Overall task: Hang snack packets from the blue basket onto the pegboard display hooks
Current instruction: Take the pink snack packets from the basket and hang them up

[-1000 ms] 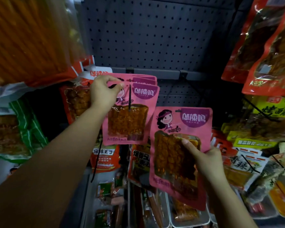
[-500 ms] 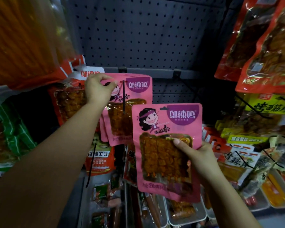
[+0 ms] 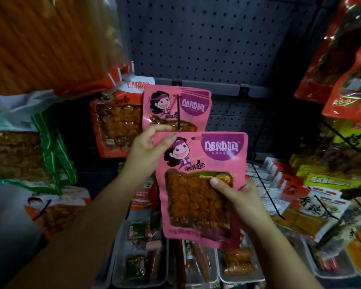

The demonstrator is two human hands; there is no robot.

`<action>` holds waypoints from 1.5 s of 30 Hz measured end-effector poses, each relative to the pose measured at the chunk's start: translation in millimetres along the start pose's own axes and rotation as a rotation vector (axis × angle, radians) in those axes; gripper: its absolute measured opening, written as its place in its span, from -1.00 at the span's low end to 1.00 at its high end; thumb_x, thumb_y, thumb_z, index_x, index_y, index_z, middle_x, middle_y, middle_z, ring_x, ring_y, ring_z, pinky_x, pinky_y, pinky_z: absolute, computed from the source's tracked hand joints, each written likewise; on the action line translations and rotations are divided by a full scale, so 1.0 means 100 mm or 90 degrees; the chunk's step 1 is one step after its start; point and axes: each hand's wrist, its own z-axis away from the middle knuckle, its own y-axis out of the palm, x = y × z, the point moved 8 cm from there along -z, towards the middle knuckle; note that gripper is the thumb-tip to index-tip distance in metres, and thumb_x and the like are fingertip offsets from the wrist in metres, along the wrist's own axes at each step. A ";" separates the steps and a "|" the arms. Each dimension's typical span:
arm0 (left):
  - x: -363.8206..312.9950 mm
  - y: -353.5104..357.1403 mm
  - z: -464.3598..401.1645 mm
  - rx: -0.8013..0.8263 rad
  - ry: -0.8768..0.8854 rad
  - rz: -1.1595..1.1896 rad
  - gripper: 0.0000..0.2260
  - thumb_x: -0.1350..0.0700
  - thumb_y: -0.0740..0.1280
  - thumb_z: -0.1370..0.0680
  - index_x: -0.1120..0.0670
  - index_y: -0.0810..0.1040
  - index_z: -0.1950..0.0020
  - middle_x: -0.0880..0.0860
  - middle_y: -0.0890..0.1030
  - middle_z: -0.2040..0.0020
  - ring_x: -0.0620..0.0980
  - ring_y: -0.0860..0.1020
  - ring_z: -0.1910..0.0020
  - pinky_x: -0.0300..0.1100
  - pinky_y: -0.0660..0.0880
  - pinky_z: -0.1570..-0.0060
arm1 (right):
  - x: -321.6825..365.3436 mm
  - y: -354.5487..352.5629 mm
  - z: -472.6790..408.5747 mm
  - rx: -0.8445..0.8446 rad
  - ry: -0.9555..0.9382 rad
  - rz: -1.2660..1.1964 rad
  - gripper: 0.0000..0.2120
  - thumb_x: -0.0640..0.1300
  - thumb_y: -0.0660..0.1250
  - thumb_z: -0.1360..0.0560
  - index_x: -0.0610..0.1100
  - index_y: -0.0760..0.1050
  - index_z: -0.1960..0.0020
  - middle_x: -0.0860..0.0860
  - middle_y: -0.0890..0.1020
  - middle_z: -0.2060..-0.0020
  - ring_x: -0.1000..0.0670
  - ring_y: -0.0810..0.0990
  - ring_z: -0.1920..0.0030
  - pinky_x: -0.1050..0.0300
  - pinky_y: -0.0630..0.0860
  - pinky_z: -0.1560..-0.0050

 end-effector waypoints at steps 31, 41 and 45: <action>-0.31 -0.40 0.06 -0.096 0.133 0.006 -0.90 0.04 0.45 -0.37 -0.15 0.57 0.24 -0.11 0.66 0.22 -0.09 0.64 0.19 -0.19 0.58 0.22 | 0.59 0.36 -0.28 -0.073 -0.125 -0.055 -0.82 -0.08 0.36 -0.51 -0.19 0.64 0.12 -0.13 0.72 0.21 -0.05 0.68 0.21 0.09 0.62 0.15; -0.21 -0.43 -0.26 -0.153 0.105 -0.104 -0.85 0.03 0.46 -0.42 -0.20 0.54 0.23 -0.15 0.64 0.17 0.00 0.63 0.03 0.15 0.54 -0.08 | 0.15 0.20 -0.53 -0.047 -0.047 0.043 -0.97 -0.08 0.42 -0.46 -0.03 0.61 0.13 0.09 0.67 0.36 0.09 0.63 0.31 0.14 0.57 0.25; -0.19 -0.40 -0.48 -0.171 0.112 -0.138 -0.84 0.07 0.45 -0.45 -0.14 0.50 0.21 -0.15 0.61 0.15 -0.05 0.60 0.04 0.10 0.51 -0.13 | 0.00 0.14 -0.70 -0.072 -0.020 0.080 -0.94 -0.13 0.41 -0.48 -0.06 0.59 0.18 0.07 0.64 0.40 0.10 0.57 0.39 0.24 0.50 0.35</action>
